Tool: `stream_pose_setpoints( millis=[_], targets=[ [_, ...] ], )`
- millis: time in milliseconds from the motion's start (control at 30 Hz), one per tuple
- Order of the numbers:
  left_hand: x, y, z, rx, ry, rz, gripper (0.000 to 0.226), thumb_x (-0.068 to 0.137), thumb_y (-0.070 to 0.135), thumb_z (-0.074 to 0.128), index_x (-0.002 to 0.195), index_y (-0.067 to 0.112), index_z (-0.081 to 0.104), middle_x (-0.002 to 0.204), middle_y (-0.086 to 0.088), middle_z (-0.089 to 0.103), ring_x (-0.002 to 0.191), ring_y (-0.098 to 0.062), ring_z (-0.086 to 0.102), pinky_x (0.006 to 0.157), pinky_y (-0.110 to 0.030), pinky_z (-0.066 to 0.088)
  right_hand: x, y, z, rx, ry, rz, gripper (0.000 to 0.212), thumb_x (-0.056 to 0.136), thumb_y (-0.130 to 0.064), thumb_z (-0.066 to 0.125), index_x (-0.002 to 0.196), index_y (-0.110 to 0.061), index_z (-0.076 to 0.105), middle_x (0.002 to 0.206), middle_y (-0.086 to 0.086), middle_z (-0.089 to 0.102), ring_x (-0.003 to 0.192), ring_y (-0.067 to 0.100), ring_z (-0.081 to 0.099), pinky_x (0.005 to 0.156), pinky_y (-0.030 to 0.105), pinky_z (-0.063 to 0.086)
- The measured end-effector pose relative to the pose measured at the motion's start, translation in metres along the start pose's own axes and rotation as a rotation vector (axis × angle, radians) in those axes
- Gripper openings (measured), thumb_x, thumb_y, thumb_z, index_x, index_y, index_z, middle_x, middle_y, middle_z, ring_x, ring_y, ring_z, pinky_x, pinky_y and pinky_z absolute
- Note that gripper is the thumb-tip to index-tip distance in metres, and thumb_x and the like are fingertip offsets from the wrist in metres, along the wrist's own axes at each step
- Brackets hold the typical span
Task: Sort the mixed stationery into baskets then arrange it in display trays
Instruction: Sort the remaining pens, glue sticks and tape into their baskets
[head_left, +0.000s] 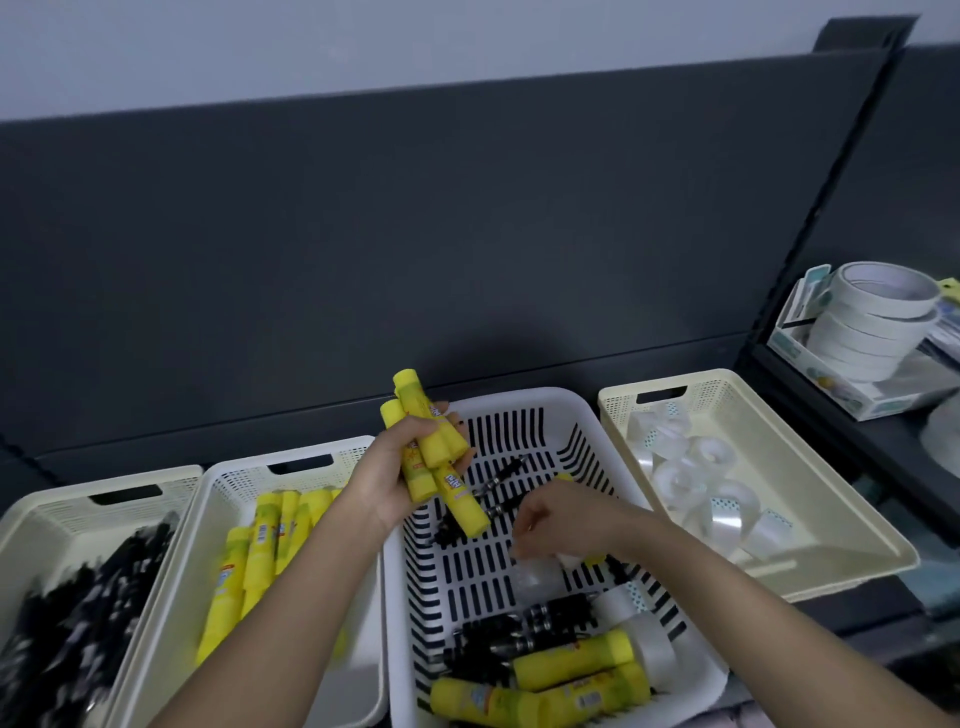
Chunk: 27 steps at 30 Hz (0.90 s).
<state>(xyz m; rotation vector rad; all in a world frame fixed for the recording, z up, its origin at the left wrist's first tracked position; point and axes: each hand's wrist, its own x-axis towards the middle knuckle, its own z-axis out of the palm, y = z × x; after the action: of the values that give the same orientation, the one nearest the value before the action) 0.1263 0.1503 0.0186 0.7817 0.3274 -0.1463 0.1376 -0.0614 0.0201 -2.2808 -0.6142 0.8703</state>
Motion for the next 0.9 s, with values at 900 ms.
stream_pose_setpoints(
  millis=[900],
  targets=[
    [-0.083, 0.073, -0.048, 0.662, 0.384, 0.181, 0.016, 0.076, -0.003, 0.063, 0.072, 0.006, 0.052, 0.058, -0.014, 0.049, 0.043, -0.023, 0.049, 0.044, -0.028, 0.046, 0.033, -0.071, 0.021, 0.465, 0.289, -0.081, 0.021, 0.085, -0.019, 0.064, 0.106, -0.018, 0.067, 0.103, -0.004, 0.067, 0.094, 0.008, 0.062, 0.070, 0.018, 0.046]
  ],
)
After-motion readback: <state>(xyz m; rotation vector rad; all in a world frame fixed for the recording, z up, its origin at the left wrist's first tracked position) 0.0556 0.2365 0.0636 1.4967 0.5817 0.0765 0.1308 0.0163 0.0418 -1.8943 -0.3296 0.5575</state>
